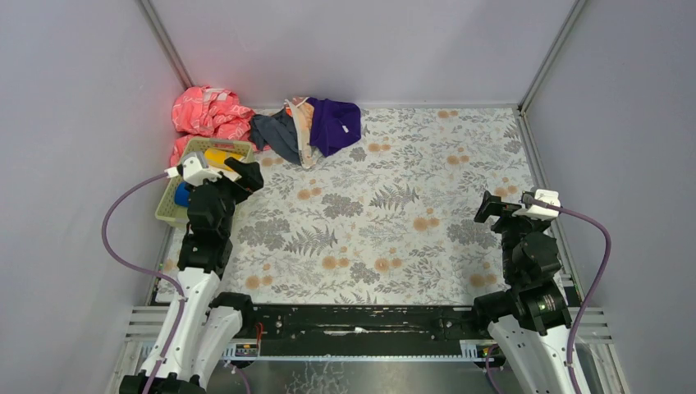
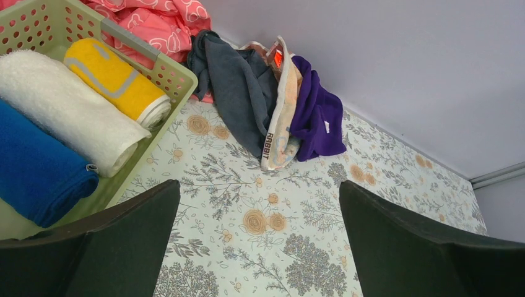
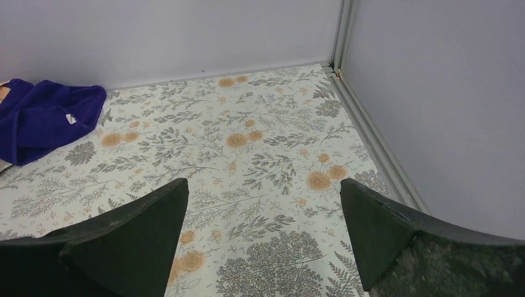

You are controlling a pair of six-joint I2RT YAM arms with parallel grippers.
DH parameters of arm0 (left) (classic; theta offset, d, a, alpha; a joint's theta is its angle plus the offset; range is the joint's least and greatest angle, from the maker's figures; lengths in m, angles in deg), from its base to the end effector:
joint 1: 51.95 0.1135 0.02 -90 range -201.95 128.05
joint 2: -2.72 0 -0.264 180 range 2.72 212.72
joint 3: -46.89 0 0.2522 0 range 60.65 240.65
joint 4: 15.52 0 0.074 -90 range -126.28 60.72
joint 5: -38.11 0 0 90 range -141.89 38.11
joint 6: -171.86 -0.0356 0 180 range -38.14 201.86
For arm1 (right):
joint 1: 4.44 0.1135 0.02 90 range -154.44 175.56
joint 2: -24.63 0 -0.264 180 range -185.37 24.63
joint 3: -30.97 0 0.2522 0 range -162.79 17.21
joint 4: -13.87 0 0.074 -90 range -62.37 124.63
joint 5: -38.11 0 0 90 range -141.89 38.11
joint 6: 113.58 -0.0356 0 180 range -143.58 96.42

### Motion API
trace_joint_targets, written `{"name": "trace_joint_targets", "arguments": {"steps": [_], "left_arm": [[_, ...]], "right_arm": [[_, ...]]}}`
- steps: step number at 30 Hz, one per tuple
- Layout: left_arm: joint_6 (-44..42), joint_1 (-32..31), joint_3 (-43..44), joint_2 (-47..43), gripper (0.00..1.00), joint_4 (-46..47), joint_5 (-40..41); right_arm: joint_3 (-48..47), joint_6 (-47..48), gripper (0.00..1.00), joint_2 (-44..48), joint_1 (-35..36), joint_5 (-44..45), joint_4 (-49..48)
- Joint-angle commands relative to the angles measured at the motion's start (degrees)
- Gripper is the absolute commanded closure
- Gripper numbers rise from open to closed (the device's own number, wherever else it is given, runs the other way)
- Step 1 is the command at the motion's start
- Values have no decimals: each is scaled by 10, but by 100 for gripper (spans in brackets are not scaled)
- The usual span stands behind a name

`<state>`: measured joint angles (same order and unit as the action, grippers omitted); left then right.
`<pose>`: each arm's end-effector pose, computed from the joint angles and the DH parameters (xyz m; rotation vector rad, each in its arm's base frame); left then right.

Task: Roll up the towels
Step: Pick up the towel at the center of the board.

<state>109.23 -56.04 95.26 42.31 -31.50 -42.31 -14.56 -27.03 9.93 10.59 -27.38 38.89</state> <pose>0.1740 -0.0065 0.3066 -0.4653 1.6371 -0.2688 0.0879 0.0083 0.3205 0.1989 1.4653 -0.0527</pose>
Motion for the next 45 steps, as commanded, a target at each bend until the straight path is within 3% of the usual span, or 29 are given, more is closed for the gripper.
{"name": "trace_joint_targets", "arguments": {"steps": [1, 14, 24, 32, 40, 45], "left_arm": [[-2, -1, 12, 6, 0, 19, -4], [-6, -5, 63, 110, 0, -13, -50], [-14, -115, 294, 463, 0, -52, 15], [-54, -158, 484, 709, 1, -47, 65], [-111, -170, 644, 871, 23, -81, 127], [-147, -171, 679, 905, 51, -83, 148]], "right_arm": [[-8, 6, 1, -6, 4, 6, -30], [-7, 6, 1, 2, 4, -6, -31], [-3, 7, 1, 13, 4, -14, -30], [-1, 8, 1, 18, 4, -19, -26], [2, 10, 1, 14, 4, -14, -25], [4, 11, 1, 11, 4, -13, -26]]}}
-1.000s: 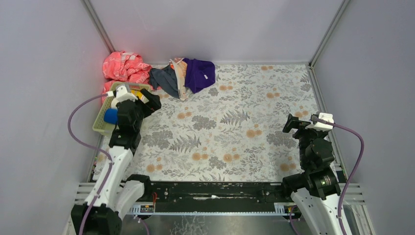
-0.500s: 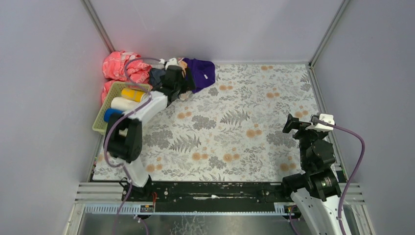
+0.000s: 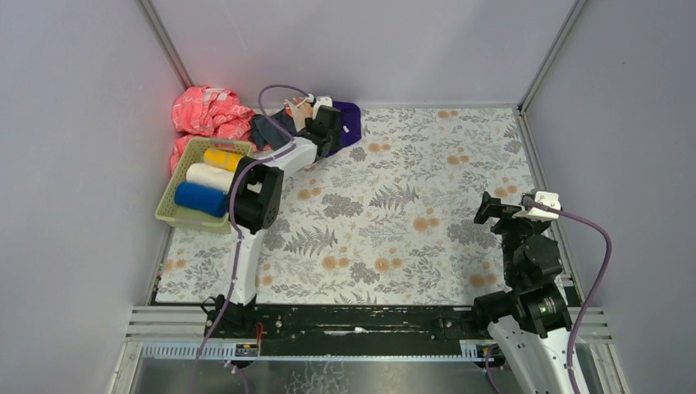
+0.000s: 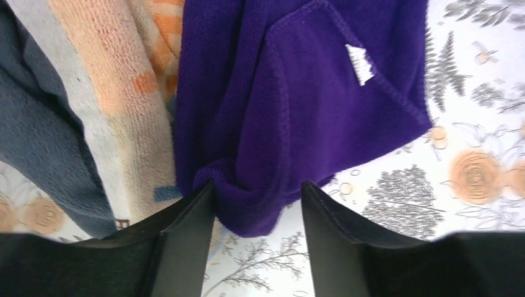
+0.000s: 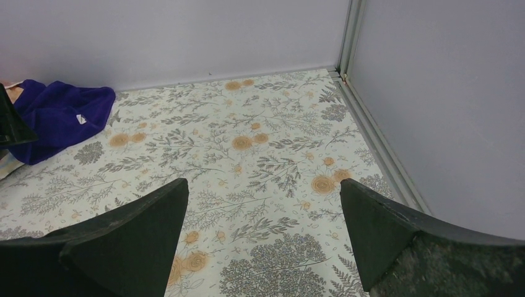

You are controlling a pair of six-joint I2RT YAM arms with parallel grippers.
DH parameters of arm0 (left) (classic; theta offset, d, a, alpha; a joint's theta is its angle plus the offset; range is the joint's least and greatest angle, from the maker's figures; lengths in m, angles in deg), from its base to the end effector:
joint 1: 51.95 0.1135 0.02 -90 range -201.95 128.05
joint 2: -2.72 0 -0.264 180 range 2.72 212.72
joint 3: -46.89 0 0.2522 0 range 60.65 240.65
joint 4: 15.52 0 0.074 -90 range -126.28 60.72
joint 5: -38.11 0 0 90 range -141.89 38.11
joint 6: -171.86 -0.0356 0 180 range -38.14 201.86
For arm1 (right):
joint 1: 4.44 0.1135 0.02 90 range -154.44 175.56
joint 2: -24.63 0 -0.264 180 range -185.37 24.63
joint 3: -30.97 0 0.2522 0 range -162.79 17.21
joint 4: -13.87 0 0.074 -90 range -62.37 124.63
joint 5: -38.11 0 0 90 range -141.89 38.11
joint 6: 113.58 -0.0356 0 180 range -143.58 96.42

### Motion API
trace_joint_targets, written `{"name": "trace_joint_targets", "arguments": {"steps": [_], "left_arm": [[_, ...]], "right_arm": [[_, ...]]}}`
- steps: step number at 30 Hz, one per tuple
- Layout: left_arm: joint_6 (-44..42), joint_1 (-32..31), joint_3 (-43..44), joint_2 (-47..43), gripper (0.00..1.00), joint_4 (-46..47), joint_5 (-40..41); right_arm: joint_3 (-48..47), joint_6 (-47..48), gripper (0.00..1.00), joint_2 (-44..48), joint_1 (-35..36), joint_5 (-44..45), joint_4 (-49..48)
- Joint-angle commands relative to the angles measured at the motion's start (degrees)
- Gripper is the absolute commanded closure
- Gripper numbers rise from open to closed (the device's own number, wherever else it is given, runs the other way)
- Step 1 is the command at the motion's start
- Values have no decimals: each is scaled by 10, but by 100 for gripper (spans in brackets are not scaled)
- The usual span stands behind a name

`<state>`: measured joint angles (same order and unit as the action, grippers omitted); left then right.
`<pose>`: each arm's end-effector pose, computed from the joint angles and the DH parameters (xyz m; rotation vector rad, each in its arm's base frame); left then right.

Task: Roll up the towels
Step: Pick up the towel at the center of the board.

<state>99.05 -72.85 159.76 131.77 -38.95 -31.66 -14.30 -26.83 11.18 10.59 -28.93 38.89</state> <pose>0.4820 -0.1709 0.1798 -0.1136 2.2094 0.0333 0.0843 0.0083 0.3205 0.1780 1.4508 -0.0308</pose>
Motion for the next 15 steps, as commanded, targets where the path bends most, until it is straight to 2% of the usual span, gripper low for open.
{"name": "trace_joint_targets", "arguments": {"steps": [1, 5, 10, 15], "left_arm": [[-51, -3, 38, 12, 58, -8, 36], [-68, -12, 45, -1, 99, 2, -19], [-69, -53, 71, -60, 100, 1, -118], [-100, -158, 124, -139, 100, -4, -175]], "right_arm": [[2, 10, 1, -2, 4, 2, -28], [1, 10, 1, -2, 4, 0, -28], [-1, 10, 1, 5, 4, 1, -28], [-4, 8, 1, 14, 4, 6, -29]]}}
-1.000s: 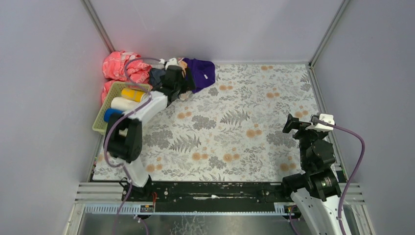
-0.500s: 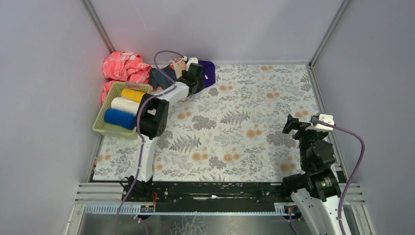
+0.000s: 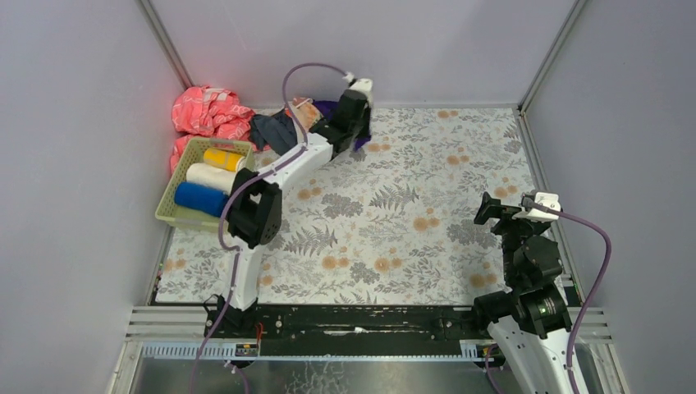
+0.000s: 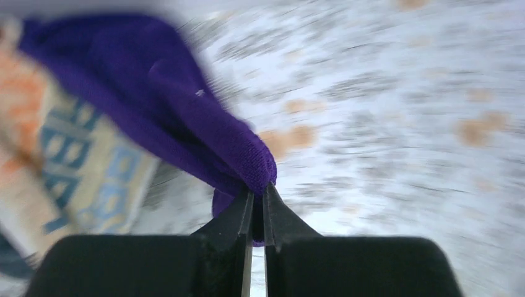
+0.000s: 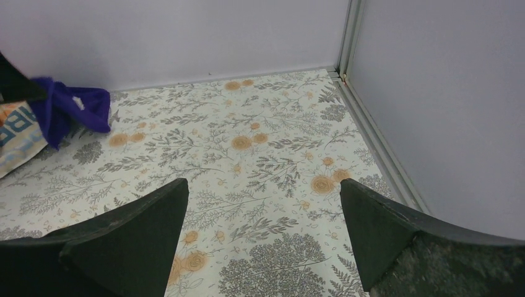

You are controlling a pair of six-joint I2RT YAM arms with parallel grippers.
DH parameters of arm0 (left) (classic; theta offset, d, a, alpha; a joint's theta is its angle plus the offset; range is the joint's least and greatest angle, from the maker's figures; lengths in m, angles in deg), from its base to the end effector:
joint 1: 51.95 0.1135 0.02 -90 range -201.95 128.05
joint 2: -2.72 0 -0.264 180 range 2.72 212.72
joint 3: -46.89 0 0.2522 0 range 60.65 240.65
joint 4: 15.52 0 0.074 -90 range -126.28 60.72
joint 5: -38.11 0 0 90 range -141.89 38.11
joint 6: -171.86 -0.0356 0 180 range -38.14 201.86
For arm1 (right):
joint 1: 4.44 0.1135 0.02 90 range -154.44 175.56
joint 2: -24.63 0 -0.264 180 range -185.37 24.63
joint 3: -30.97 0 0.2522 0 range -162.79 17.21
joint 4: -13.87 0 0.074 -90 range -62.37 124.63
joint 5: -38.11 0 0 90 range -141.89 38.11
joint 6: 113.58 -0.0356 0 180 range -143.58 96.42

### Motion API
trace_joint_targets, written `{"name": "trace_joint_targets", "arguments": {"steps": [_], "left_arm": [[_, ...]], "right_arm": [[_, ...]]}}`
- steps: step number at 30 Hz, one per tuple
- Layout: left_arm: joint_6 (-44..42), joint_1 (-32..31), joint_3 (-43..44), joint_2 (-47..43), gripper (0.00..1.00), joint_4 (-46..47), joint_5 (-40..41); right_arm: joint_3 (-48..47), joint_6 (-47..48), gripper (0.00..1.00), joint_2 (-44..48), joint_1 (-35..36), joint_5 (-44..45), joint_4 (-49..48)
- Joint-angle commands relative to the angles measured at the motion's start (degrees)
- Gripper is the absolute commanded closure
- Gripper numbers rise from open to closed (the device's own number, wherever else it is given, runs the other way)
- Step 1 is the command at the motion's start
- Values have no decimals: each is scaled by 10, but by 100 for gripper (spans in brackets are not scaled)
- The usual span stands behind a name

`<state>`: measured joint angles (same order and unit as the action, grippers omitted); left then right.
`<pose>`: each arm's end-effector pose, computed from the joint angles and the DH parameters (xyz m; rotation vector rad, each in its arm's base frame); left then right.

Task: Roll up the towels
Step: Pick up the towel at the center of the board, then place the towel at the center of the board.

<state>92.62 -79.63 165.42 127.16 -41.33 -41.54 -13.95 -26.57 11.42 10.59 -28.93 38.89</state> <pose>0.4572 -0.2326 0.2479 0.2059 2.1113 -0.2076 0.0843 0.0083 0.3188 0.1743 1.4530 -0.0350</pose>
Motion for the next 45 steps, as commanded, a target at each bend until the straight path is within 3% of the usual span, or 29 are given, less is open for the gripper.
{"name": "trace_joint_targets", "arguments": {"steps": [1, 5, 9, 14, 21, 25, 27, 28, 31, 34, 36, 40, 45], "left_arm": [[-42, -110, 80, -106, 100, 16, -84], [-45, -187, 112, -162, 100, 10, -119], [-54, -248, 59, -235, 98, 25, -132], [3, -253, -106, -357, 100, 65, -174], [47, -254, -344, -594, 100, 21, -181], [73, -253, -435, -714, 99, -34, -142], [99, -253, -470, -761, 94, -68, -72], [114, -253, -486, -781, 80, -89, -23], [156, -253, -534, -834, 75, -126, 95], [215, -253, -593, -888, 56, -118, 170], [261, -253, -636, -924, 54, -108, 215], [290, -254, -683, -916, 50, -78, 261], [278, -247, -677, -812, 47, -21, 263]], "right_arm": [[-8, 4, 1, 14, 4, 6, -29], [-10, 3, 1, 24, 4, 10, -28], [-13, 2, 1, 30, 4, 8, -24], [-17, 2, 1, 29, 4, -8, -23], [-34, -5, 1, -10, 4, -77, -20], [-76, -37, 1, -102, 4, -163, 0], [-96, -59, 1, -161, 4, -209, 13], [-100, -70, 1, -193, 4, -233, 11], [-98, -102, 1, -283, 4, -296, -14], [-100, -123, 1, -374, 4, -335, -46], [-111, -125, 0, -437, 4, -359, -62], [-153, -118, 4, -559, 5, -399, -85], [-228, -129, 12, -716, 31, -428, -97]]}}
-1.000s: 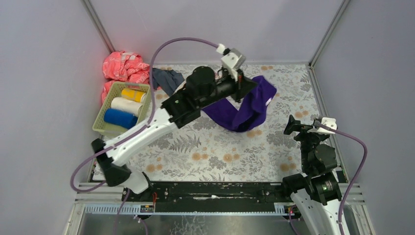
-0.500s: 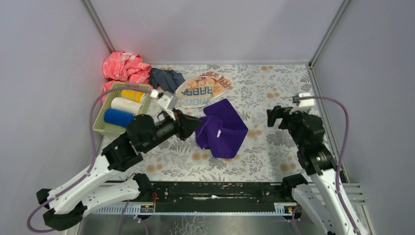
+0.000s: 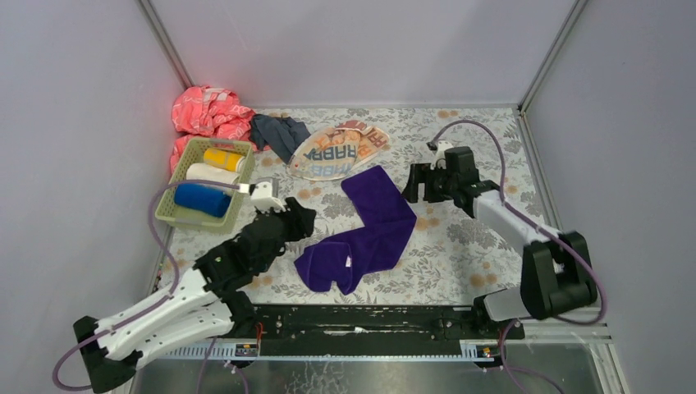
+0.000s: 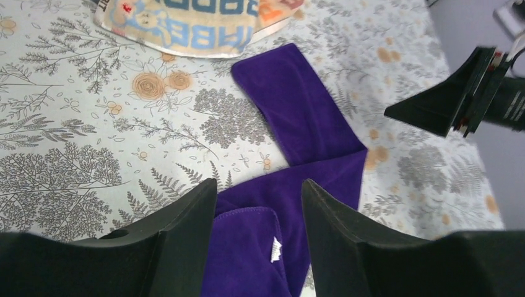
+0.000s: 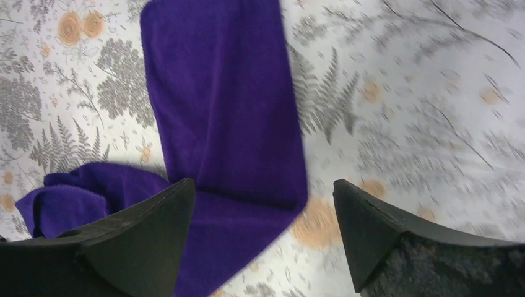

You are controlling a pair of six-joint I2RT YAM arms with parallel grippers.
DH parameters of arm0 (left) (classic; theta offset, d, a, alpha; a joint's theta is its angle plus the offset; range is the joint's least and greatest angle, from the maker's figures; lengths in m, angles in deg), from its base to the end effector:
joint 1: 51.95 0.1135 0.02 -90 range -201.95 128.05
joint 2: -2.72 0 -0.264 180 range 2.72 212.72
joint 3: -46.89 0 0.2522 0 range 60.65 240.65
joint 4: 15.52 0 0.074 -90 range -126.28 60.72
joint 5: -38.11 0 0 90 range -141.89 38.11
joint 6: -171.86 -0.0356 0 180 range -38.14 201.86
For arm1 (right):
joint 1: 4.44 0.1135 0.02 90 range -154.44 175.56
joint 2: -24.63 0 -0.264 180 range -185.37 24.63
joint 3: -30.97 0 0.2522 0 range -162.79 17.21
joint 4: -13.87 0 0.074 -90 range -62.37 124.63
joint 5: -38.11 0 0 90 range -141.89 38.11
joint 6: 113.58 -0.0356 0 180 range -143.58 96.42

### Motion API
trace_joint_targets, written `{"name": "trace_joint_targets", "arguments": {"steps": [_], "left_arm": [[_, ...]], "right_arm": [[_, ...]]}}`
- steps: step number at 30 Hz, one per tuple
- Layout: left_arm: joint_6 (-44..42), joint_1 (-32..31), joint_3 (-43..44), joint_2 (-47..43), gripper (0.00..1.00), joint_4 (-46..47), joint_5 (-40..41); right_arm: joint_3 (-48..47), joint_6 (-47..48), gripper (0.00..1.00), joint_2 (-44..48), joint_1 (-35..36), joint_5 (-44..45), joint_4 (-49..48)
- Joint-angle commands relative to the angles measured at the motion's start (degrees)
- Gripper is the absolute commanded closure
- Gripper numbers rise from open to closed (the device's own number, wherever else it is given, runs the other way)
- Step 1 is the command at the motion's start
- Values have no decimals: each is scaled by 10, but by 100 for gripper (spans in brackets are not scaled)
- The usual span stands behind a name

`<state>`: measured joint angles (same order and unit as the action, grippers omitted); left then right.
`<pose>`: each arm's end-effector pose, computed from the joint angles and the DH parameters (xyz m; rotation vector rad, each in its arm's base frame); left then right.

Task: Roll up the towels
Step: Place the towel at the center of the board, then flatten out the towel at the center of the board.

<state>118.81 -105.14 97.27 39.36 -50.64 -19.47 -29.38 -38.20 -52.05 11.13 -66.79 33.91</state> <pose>0.1052 -0.1087 0.2930 -0.1037 1.9149 -0.5226 0.2754 0.0863 0.2352 -0.1664 2.2356 0.5769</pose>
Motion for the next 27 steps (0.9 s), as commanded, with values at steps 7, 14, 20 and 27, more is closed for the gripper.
{"name": "trace_joint_targets", "arguments": {"steps": [7, 14, 20, 27], "left_arm": [[0, 54, 24, 213, 45, 103, -111], [-13, 89, 23, 273, 41, 82, -208], [-29, 88, 37, 322, 39, 55, -251], [-35, 89, 41, 326, 37, 49, -256]], "right_arm": [[-221, 6, 19, -260, 78, -18, 1], [-280, -8, 22, -356, 99, -43, 32], [-252, -44, 19, -368, 60, 58, 91], [-155, -48, 19, -253, -15, 159, 86]]}}
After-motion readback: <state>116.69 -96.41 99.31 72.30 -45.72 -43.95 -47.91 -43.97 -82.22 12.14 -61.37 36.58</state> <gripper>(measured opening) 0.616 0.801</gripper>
